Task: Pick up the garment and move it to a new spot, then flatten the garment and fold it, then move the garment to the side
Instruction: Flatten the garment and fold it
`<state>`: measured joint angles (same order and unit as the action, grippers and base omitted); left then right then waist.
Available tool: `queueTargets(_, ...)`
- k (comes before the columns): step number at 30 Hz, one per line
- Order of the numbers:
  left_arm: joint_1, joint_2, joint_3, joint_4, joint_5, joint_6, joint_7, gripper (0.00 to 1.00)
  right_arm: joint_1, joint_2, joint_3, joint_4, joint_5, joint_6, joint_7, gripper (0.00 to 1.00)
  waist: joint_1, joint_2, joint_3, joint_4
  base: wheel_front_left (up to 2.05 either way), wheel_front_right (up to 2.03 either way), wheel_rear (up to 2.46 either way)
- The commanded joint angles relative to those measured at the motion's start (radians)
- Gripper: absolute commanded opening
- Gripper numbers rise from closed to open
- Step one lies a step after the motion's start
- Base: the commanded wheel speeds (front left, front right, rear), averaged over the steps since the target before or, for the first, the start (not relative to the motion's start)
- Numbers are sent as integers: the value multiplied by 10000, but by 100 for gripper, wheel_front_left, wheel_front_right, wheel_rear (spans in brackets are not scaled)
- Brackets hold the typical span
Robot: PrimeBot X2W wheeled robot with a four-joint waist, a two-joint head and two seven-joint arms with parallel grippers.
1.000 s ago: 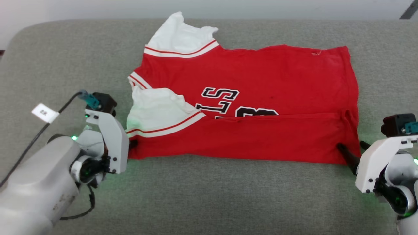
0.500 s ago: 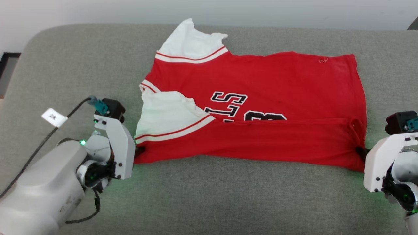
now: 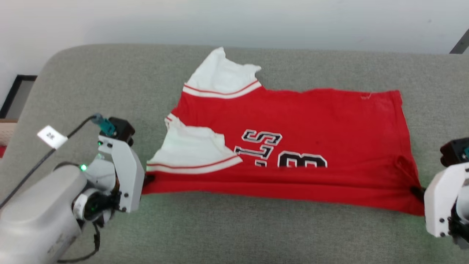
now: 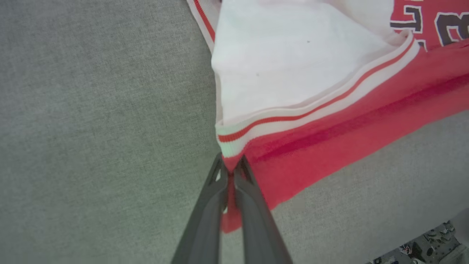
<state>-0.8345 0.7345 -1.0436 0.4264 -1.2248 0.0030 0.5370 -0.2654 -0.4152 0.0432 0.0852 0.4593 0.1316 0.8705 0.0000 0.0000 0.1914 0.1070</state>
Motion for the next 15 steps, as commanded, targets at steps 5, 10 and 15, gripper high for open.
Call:
queueTargets(5,698,511,-66,-839,-222,608,177,0,841,-267,-244,-547,192,-18,492,0,0,0,-239,16,0,0,0)
queueTargets(10,1379,694,-189,-1565,-406,1004,147,0,1503,50,-421,-829,147,-16,467,0,0,0,-313,-9,0,0,0)
queueTargets(15,1799,530,-275,-1593,-592,1115,66,0,1824,402,-509,-566,109,-16,180,0,0,0,-347,-36,0,0,0)
